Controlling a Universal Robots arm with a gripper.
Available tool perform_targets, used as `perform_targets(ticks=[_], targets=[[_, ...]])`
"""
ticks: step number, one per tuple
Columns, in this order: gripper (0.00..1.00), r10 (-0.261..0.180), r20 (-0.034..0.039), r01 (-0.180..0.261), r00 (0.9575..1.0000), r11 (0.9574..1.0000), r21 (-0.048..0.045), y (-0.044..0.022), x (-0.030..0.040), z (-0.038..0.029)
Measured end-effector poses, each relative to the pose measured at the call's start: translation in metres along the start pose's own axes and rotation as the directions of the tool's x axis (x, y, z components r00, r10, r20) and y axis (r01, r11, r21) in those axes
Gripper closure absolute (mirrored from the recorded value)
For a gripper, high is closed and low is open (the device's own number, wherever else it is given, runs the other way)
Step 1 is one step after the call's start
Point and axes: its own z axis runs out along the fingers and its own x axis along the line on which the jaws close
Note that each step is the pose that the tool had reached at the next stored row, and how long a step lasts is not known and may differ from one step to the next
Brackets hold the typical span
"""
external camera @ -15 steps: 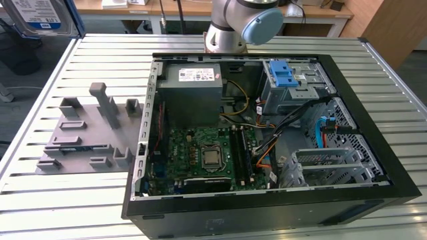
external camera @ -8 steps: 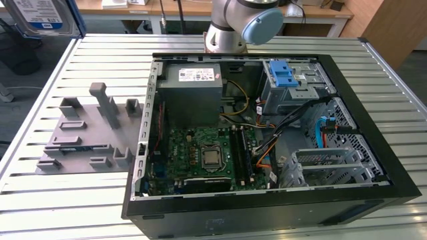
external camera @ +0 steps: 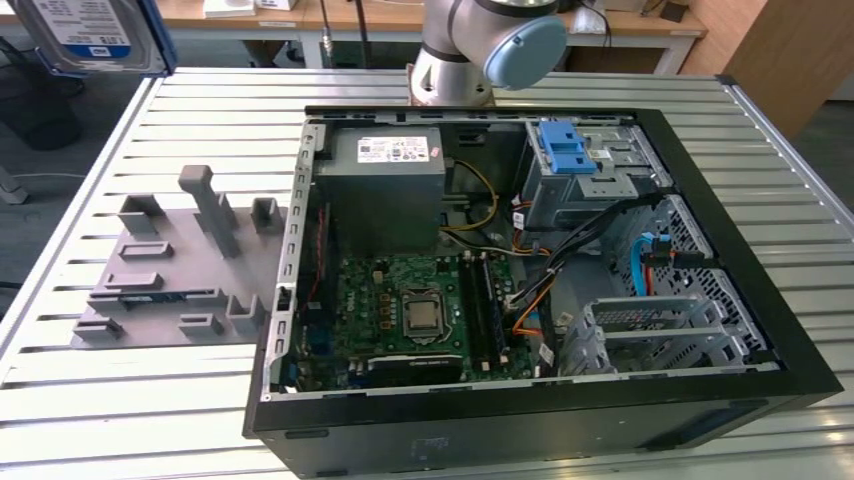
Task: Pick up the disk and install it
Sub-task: 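Pick up the disk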
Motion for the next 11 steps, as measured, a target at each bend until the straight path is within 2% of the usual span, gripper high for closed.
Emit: perform_targets(ticks=[11], targets=[[0.64, 0.000, 0.0000, 0.000, 1.0000, 1.0000, 0.0000, -0.0054, 0.0000, -0.0001]])
